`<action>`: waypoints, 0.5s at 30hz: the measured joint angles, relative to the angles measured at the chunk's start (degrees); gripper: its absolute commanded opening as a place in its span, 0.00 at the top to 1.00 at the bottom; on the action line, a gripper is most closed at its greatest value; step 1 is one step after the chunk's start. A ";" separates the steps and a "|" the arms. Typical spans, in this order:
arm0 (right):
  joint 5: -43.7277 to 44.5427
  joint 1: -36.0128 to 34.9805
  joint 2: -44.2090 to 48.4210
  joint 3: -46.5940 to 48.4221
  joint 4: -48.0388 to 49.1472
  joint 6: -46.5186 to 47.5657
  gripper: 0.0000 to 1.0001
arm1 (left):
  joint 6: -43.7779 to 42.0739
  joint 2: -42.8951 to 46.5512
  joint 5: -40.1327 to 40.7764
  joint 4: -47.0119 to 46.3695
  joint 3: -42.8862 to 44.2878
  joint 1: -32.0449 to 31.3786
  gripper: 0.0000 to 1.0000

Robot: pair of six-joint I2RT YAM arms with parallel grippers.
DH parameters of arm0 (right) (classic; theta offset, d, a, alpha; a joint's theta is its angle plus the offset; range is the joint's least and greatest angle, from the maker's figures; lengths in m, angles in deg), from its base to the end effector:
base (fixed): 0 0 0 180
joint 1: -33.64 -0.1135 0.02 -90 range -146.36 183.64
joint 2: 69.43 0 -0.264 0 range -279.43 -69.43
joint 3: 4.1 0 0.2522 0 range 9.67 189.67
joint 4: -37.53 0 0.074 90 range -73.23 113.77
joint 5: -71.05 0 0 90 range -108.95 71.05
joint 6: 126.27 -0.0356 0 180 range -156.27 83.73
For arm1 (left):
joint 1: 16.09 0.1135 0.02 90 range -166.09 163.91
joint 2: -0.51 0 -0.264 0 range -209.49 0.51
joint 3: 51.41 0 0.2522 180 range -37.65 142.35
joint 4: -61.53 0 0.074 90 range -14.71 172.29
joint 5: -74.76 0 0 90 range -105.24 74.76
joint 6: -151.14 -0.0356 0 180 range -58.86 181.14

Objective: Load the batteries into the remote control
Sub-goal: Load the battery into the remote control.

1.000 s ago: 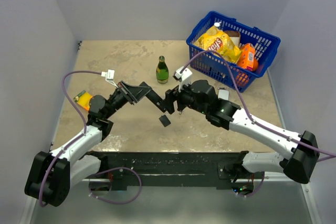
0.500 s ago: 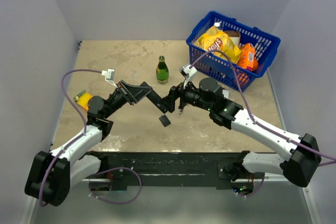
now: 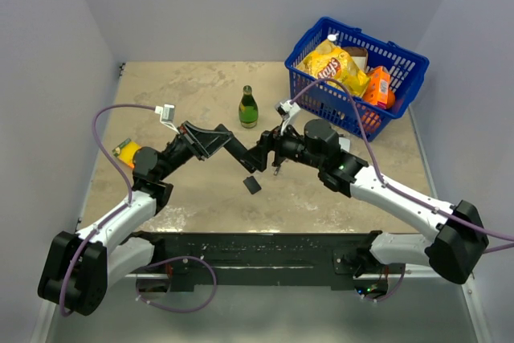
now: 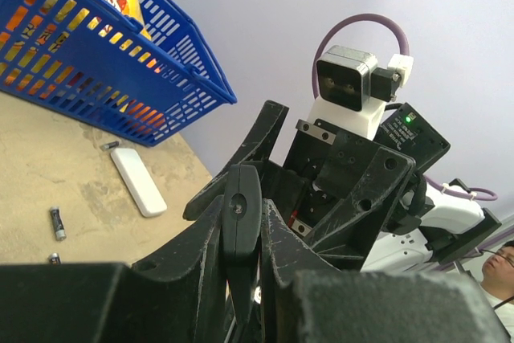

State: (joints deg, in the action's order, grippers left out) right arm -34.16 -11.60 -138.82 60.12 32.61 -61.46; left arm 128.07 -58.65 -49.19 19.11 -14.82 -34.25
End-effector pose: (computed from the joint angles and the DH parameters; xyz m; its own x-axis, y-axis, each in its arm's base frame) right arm 0.1940 0.2089 0.3189 -0.4807 0.0986 -0.8713 -0.7321 0.5018 0.4606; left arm 0.1980 -0.0859 0.2785 -0.5706 -0.6160 -0.5430 0.5937 0.1473 -0.7911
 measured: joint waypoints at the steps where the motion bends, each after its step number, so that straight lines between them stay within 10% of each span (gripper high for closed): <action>1: -0.39 0.04 -0.15 -0.04 0.22 -0.24 0.16 | 0.00 0.00 -0.04 0.00 0.00 0.00 1.00; 15: -1.03 0.31 -0.31 -1.46 2.64 -1.81 0.17 | 0.20 -0.09 -0.15 -0.15 0.13 0.00 1.00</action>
State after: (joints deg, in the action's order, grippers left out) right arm -35.18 -11.29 -139.12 58.66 35.26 -63.27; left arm 128.27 -58.73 -49.35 18.96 -14.69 -34.25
